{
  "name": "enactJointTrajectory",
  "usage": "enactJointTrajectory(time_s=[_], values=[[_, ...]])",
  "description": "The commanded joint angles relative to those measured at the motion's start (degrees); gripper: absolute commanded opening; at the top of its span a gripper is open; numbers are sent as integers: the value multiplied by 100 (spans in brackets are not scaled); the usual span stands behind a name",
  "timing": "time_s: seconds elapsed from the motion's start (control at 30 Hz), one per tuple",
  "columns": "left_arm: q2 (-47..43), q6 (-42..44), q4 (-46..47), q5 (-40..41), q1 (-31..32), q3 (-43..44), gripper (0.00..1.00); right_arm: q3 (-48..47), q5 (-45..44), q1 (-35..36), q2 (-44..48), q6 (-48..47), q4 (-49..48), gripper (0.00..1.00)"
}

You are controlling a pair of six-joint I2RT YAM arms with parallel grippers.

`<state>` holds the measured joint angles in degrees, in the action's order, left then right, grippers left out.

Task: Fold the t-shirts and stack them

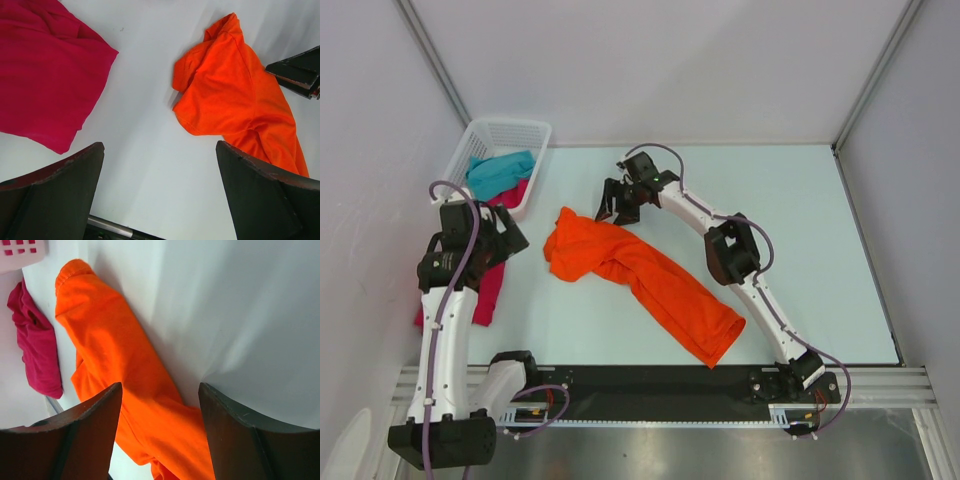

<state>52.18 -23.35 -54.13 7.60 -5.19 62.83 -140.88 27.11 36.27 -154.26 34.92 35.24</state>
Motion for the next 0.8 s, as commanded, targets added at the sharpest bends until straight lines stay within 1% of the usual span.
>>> enactJointTrajectory(time_s=[0.0, 0.13, 0.23, 0.27, 0.3, 0.33, 0.37, 0.47, 0.53, 0.63, 0.73, 0.77], values=[[64, -2, 95, -38, -43, 274, 100, 122, 303, 143, -395, -195, 316, 69], [143, -81, 209, -100, -43, 221, 100, 516, 461, 319, -298, -423, 404, 68], [178, -90, 271, -127, -35, 160, 99, 824, 567, 389, -158, -442, 265, 64], [178, -90, 280, -135, -52, 142, 99, 982, 602, 433, -123, -442, 220, 57], [169, -90, 289, -144, -43, 125, 100, 1009, 602, 442, -114, -433, 185, 48], [169, -90, 298, -162, -52, 116, 99, 1010, 593, 451, -122, -442, 185, 33], [169, -90, 315, -162, -52, 107, 99, 871, 454, 434, -166, -424, 237, 0], [126, -55, 306, -153, -52, 107, 99, 624, -46, 302, -254, -328, 431, 0], [91, -46, 289, -162, -43, 107, 100, 544, -188, 30, -254, -82, 335, 0], [55, -29, 254, -162, -43, 98, 100, 360, -645, -418, -280, 208, 351, 0], [29, -29, 254, -162, -52, 81, 100, -9, -1268, -875, -360, 384, 606, 0], [46, -29, 254, -162, -43, 81, 99, -71, -1609, -972, -351, 410, 676, 0]])
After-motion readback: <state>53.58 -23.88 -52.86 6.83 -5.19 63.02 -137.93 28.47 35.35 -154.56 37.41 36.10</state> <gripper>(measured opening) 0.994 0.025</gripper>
